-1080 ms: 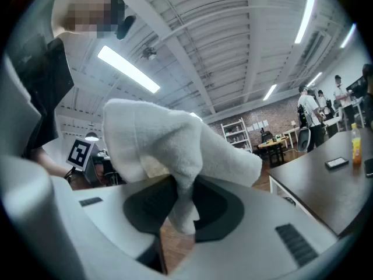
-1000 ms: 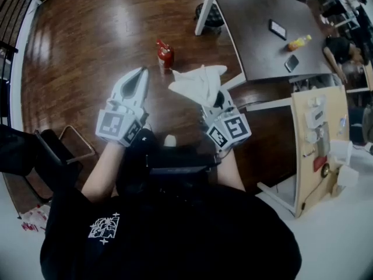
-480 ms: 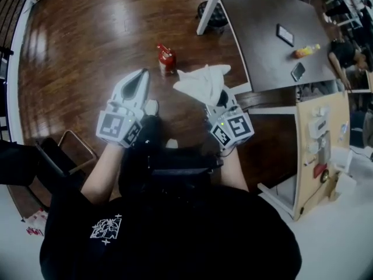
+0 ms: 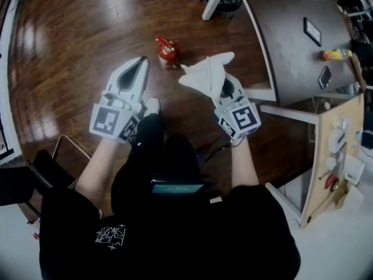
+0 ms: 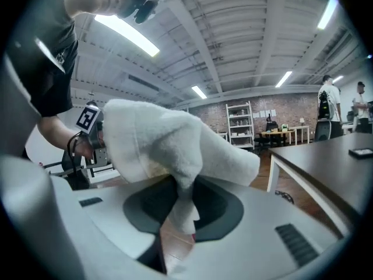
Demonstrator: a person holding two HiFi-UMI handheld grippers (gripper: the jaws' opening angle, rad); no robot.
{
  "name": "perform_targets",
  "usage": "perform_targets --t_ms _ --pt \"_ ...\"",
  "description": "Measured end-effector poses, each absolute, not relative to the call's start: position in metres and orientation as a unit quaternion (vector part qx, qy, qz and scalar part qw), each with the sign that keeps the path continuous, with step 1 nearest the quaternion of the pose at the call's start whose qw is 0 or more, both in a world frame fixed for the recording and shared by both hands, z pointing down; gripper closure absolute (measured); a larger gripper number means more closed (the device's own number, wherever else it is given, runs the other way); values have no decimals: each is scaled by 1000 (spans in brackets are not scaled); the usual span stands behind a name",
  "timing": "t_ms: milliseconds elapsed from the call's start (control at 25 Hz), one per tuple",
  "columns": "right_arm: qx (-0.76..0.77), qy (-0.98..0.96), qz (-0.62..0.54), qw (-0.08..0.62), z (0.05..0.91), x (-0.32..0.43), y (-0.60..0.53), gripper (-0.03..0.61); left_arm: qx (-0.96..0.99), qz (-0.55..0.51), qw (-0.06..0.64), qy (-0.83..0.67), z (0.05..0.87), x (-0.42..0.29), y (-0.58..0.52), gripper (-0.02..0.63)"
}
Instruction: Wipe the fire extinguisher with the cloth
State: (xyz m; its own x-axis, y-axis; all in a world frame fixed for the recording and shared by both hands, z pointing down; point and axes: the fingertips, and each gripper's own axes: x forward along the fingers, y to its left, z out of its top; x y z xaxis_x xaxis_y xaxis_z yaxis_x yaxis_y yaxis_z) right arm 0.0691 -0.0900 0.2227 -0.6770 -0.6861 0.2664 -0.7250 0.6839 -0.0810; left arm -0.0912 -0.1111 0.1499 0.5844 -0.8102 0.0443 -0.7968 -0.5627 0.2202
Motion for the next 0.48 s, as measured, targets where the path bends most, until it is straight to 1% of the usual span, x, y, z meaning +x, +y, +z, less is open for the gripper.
perform_targets --t_ms 200,360,480 --pt "370 -918 83 117 344 74 -131 477 887 -24 104 -450 266 -88 -153 611" --pt "355 -923 77 125 431 73 -159 477 891 -37 97 -442 343 -88 -178 611" --pt "328 -930 79 144 495 71 -174 477 894 -43 93 -437 393 -86 -192 611"
